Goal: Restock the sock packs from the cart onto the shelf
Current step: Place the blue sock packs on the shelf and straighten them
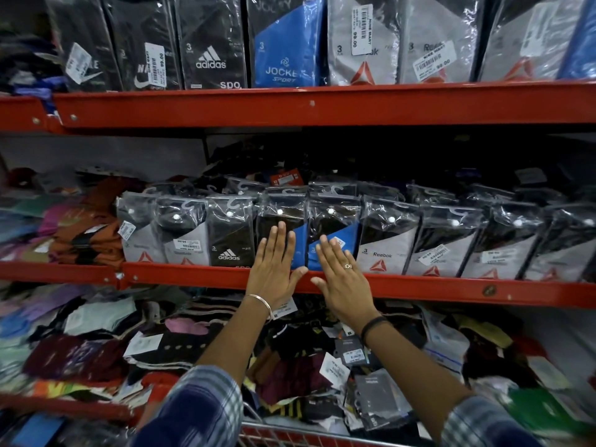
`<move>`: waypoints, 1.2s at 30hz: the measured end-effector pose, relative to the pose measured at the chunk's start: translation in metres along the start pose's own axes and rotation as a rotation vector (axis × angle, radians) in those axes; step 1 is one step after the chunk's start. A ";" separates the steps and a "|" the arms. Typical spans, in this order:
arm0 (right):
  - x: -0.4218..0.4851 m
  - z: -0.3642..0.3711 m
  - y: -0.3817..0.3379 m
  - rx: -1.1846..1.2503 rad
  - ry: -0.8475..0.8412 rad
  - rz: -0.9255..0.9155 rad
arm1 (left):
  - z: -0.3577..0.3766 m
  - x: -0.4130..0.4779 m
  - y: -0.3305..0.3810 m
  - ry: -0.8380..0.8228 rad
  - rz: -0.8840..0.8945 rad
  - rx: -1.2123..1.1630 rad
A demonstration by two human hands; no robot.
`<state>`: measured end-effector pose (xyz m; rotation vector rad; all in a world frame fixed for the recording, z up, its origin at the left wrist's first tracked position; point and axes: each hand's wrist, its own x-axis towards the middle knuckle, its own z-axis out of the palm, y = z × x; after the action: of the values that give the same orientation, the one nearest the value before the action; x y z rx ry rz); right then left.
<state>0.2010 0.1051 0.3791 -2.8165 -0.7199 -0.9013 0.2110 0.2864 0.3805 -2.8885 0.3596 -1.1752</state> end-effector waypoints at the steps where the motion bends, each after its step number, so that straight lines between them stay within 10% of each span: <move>1: 0.000 -0.001 0.001 0.010 -0.003 0.004 | 0.000 0.000 0.001 0.000 0.000 -0.002; 10: -0.029 -0.047 0.024 0.205 0.119 -0.095 | -0.019 -0.012 0.038 0.076 -0.046 0.011; 22: -0.106 -0.075 0.191 -0.101 0.192 0.229 | -0.023 0.048 0.209 0.122 0.367 -0.108; 36: -0.091 -0.052 0.250 -0.153 0.245 0.131 | 0.037 0.067 0.252 0.125 0.213 0.027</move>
<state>0.2245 -0.1647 0.3823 -2.7680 -0.4466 -1.2963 0.2297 0.0237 0.3778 -2.6789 0.6305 -1.3130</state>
